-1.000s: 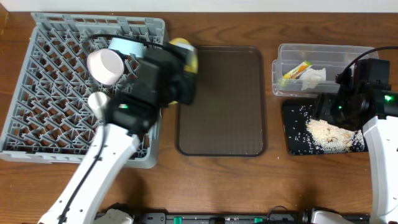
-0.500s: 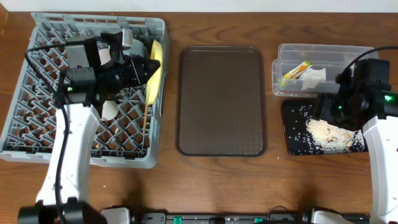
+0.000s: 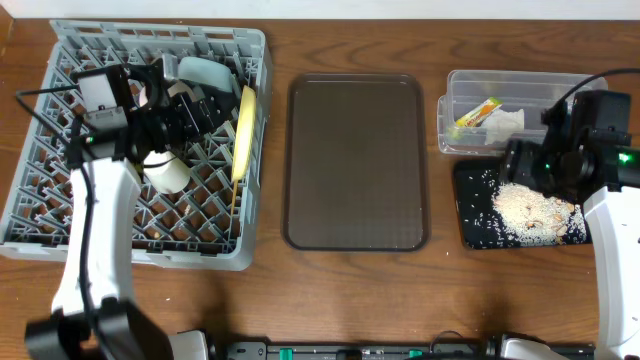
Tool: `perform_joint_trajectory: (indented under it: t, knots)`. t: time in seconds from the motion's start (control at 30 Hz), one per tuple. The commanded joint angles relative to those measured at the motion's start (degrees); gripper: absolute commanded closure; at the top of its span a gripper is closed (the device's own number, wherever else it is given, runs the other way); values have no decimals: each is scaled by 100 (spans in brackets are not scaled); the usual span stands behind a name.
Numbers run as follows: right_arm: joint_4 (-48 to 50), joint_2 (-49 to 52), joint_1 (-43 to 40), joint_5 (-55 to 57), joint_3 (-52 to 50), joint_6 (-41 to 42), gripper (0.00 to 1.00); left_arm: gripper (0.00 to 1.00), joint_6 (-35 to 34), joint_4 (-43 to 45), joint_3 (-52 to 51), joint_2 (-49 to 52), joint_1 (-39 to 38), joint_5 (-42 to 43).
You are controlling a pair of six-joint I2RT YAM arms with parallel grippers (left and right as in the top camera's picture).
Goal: Sort waste into correct bins and load items into the dishwasher
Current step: 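Stand the yellow plate upright in the rack with the left gripper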
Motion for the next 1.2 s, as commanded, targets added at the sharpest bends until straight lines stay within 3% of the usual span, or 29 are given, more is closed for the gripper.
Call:
perform_joint_trajectory:
  t: [0.0,0.17,0.27,0.33,0.5,0.63,0.93,1.17]
  knots:
    - [538,-66,44,-1010,11,-581,21,13,337,-236,-31,-688,-269,-1342]
    - [1115,15,457,-1119,11,-1209,13,9,651,-839,-31,-1196,-1266,-2583]
    - [885,136,647,-855,11,-1335,1,8,673,-1609,-31,-1220,-2249,-4142]
    - [573,144,662,-678,11,-1333,1,8,645,-2133,-31,-1204,-2570,-4533]
    - [68,-44,660,-286,9,-940,1,7,-122,-3246,-98,-1351,-2669,-4577]
    - [59,-525,662,-197,-120,-992,1,7,-120,-3287,-363,-2044,-2675,-4579]
    - [1084,-3235,660,216,-1598,-1058,1,7,-83,-2907,-2015,-5740,-2673,-4811]
    - [835,-4076,660,254,-1711,-1056,1,6,-83,-2892,-2061,-6972,-2673,-4809]
